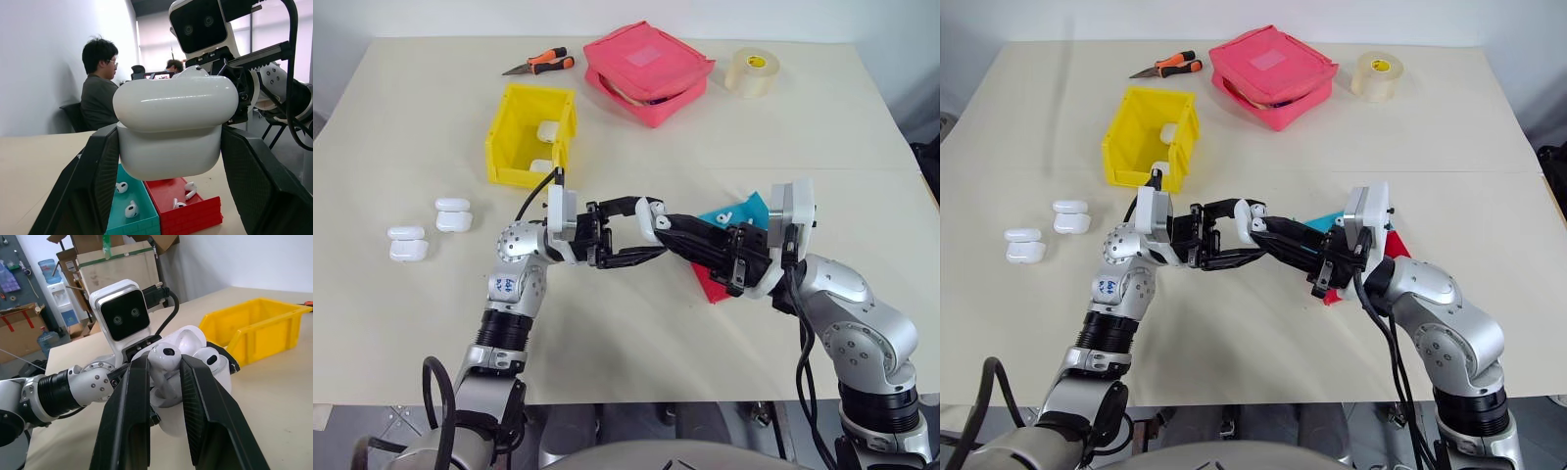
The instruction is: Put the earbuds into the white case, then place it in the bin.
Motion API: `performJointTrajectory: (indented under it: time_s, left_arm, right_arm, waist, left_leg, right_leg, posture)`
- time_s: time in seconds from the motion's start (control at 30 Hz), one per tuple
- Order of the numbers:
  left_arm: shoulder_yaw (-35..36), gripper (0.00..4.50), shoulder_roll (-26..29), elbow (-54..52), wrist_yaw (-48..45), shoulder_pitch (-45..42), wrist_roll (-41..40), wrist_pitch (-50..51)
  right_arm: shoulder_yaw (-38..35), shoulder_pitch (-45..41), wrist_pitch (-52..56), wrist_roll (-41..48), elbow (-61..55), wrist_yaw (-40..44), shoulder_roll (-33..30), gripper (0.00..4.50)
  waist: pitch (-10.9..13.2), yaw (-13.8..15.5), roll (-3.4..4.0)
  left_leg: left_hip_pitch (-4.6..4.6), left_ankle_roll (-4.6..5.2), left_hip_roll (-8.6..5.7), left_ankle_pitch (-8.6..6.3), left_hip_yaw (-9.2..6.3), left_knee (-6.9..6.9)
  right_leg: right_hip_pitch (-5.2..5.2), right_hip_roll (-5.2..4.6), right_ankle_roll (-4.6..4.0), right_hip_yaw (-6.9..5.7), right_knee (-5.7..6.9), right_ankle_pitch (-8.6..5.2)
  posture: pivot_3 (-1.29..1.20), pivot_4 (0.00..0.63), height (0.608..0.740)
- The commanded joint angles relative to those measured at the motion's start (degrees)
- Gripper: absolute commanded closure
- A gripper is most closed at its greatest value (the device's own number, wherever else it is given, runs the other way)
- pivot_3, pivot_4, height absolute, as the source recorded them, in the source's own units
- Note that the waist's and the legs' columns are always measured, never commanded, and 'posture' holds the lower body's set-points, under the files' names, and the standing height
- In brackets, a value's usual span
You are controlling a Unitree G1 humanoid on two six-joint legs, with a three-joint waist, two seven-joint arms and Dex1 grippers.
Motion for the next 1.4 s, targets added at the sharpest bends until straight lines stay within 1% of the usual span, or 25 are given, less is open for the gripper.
performJointTrajectory:
  time_s: [0.03, 0.57, 0.87, 1.27, 1.33, 1.4]
  left_arm:
    - [1.9, 1.72, -0.8, -2.5, 0.2, -1.9, -2.6, -1.6]
    - [2.7, 1.72, -1.6, 0.9, 0.2, -3.6, -1.9, -5.5]
    - [2.2, 1.72, -0.9, 1.1, -0.1, -3.5, -1.5, -4.4]
    - [2.4, 1.72, -1.0, 0.6, -0.1, -3.4, -2.0, -4.8]
    - [2.4, 1.72, -1.1, 0.7, -0.1, -3.4, -1.8, -5.0]
    - [2.4, 1.72, -1.2, 0.8, 0.0, -3.4, -1.5, -5.0]
  right_arm:
    - [1.5, 1.7, 1.4, -3.0, 2.0, -1.0, -1.6, 3.99]
    - [1.6, 2.3, 3.3, -2.3, 1.4, -3.5, -2.9, 3.99]
    - [1.1, 1.2, 2.3, -2.3, 0.8, -4.3, -2.2, 3.99]
    - [1.2, 2.8, 3.4, -2.0, 1.1, -4.5, -3.0, 3.99]
    - [1.3, 2.7, 3.2, -2.0, 1.0, -4.3, -3.0, 3.26]
    - [1.3, 2.5, 2.7, -2.3, 0.8, -4.2, -3.0, 2.71]
  waist:
    - [0.0, 0.0, 0.00]
    - [0.0, 0.1, 0.00]
    - [0.0, 0.1, 0.00]
    - [0.0, 0.2, 0.00]
    - [0.0, 0.2, 0.00]
    - [0.0, 0.2, 0.00]
  left_leg:
    - [0.00, 0.00, 0.00, 0.00, 0.00, 0.00]
    - [0.00, 0.00, 0.00, 0.00, 0.00, 0.00]
    - [0.00, 0.00, 0.00, 0.00, 0.01, 0.01]
    - [0.00, 0.00, 0.00, 0.00, 0.01, 0.01]
    - [0.00, 0.00, 0.00, 0.00, 0.01, 0.01]
    - [0.00, 0.00, 0.00, 0.00, 0.00, 0.01]
  right_leg:
    - [0.00, 0.00, 0.00, 0.00, 0.00, 0.00]
    - [0.00, 0.00, 0.00, 0.00, 0.00, 0.00]
    - [0.00, 0.00, 0.00, 0.00, 0.00, 0.00]
    - [0.00, 0.00, 0.00, 0.00, 0.00, 0.00]
    - [0.00, 0.00, 0.00, 0.00, 0.00, 0.00]
    - [0.00, 0.00, 0.00, 0.00, 0.00, 0.00]
  posture:
    - [0.00, 0.150, 0.740]
    - [0.00, 0.150, 0.740]
    - [0.00, 0.150, 0.740]
    - [0.00, 0.150, 0.740]
    - [0.00, 0.150, 0.740]
    - [0.00, 0.150, 0.740]
